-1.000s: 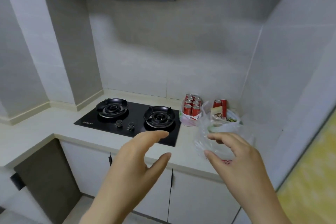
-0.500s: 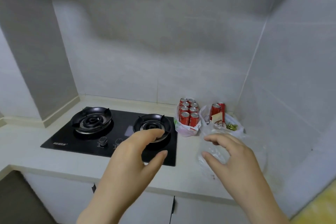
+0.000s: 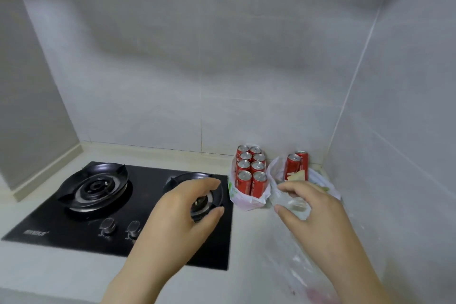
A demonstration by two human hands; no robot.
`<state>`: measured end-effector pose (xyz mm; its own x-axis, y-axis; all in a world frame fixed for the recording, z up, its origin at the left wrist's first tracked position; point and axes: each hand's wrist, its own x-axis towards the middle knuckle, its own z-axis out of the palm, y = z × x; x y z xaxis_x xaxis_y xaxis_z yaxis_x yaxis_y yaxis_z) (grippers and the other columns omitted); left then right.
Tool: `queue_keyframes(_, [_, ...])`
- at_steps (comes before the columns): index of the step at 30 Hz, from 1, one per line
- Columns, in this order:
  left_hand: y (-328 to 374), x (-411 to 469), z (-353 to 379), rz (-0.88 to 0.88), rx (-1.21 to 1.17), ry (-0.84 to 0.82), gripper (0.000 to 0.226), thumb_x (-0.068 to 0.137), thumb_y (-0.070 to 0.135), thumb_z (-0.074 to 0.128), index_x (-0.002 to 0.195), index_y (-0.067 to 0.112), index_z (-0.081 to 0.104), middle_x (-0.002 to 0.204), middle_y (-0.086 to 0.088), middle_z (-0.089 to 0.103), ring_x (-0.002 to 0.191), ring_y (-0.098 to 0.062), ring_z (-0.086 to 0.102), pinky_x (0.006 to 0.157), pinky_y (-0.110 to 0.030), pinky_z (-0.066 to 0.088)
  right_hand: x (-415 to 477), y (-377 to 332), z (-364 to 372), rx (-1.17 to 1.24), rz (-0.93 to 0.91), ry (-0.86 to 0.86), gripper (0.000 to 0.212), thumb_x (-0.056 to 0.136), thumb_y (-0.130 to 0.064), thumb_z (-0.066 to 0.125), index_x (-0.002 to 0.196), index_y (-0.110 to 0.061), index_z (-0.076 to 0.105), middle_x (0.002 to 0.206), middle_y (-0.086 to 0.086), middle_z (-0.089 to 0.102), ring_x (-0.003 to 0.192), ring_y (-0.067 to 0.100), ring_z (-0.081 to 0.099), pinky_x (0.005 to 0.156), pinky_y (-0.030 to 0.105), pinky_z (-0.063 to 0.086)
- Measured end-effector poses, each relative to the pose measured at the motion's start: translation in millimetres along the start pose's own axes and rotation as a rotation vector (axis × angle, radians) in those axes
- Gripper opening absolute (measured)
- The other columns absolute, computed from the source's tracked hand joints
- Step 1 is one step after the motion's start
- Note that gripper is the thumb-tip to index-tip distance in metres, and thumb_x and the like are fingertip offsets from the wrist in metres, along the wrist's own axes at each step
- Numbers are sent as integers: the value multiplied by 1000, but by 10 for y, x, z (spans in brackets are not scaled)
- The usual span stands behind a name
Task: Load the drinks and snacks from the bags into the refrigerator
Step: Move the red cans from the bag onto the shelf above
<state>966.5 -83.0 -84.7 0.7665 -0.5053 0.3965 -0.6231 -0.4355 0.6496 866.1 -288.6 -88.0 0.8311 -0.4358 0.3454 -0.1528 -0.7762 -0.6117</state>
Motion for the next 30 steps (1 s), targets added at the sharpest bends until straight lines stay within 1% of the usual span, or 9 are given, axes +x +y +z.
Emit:
queue_keyframes(2, [-3, 233, 106, 1, 15, 2, 41, 82, 33, 68, 122, 37, 58, 113, 33, 56, 109, 17, 49, 83, 4, 34, 231, 144, 10, 3, 4, -1, 28, 79, -23, 74, 105, -31, 68, 108, -19, 64, 104, 3, 57, 89, 17, 42])
queue_keyframes(3, [-7, 335, 163, 0, 23, 4, 41, 82, 33, 68, 122, 37, 59, 113, 33, 57, 109, 16, 49, 83, 3, 34, 334, 214, 19, 4, 5, -8, 28, 79, -23, 74, 105, -31, 68, 108, -19, 64, 104, 2, 57, 90, 18, 42])
queue_keyframes(7, [-85, 609, 459, -29, 11, -9, 41, 82, 32, 69, 121, 39, 59, 111, 34, 57, 110, 17, 47, 82, 4, 35, 656, 496, 85, -4, 16, -40, 28, 79, -23, 75, 104, -32, 68, 105, -21, 64, 101, 0, 58, 84, 11, 39])
queue_keyframes(10, [-205, 741, 646, -54, 11, -100, 39, 82, 32, 70, 117, 44, 58, 107, 36, 57, 109, 17, 48, 84, 0, 39, 813, 685, 194, -1, 48, -80, 29, 79, -21, 75, 105, -30, 68, 105, -19, 64, 100, 2, 58, 84, 16, 41])
queue_keyframes(12, [-315, 859, 723, -83, 6, -137, 39, 82, 32, 70, 118, 44, 58, 108, 34, 58, 108, 17, 50, 87, -4, 41, 918, 784, 274, 2, 69, -106, 30, 80, -22, 74, 107, -31, 66, 106, -20, 63, 101, 2, 58, 83, 15, 40])
queue_keyframes(17, [-616, 1211, 892, -115, 7, -167, 41, 83, 32, 68, 122, 39, 57, 111, 34, 56, 101, 20, 48, 84, 2, 33, 1239, 978, 478, -19, 148, -134, 31, 81, -22, 73, 109, -31, 65, 106, -20, 61, 102, 3, 57, 86, 20, 43])
queue_keyframes(20, [-824, 1425, 984, -129, -21, -215, 41, 84, 32, 67, 123, 38, 57, 111, 34, 55, 105, 17, 49, 86, 0, 34, 1409, 1034, 648, -44, 192, -149, 33, 82, -22, 72, 112, -31, 63, 104, -20, 58, 102, 4, 55, 86, 20, 41])
queue_keyframes(24, [-1113, 1678, 1071, -144, -47, -263, 39, 84, 30, 68, 121, 38, 58, 106, 36, 53, 95, 21, 47, 80, 3, 33, 1609, 1089, 872, -94, 235, -187, 34, 83, -23, 70, 116, -29, 62, 102, -19, 56, 102, 5, 55, 86, 19, 40])
queue_keyframes(30, [-1505, 1984, 1255, -174, -62, -334, 41, 83, 29, 69, 122, 34, 58, 114, 25, 59, 103, 9, 54, 89, -11, 42, 1796, 1191, 1169, -126, 284, -222, 36, 84, -25, 71, 118, -28, 61, 109, -16, 58, 103, 3, 54, 86, 18, 40])
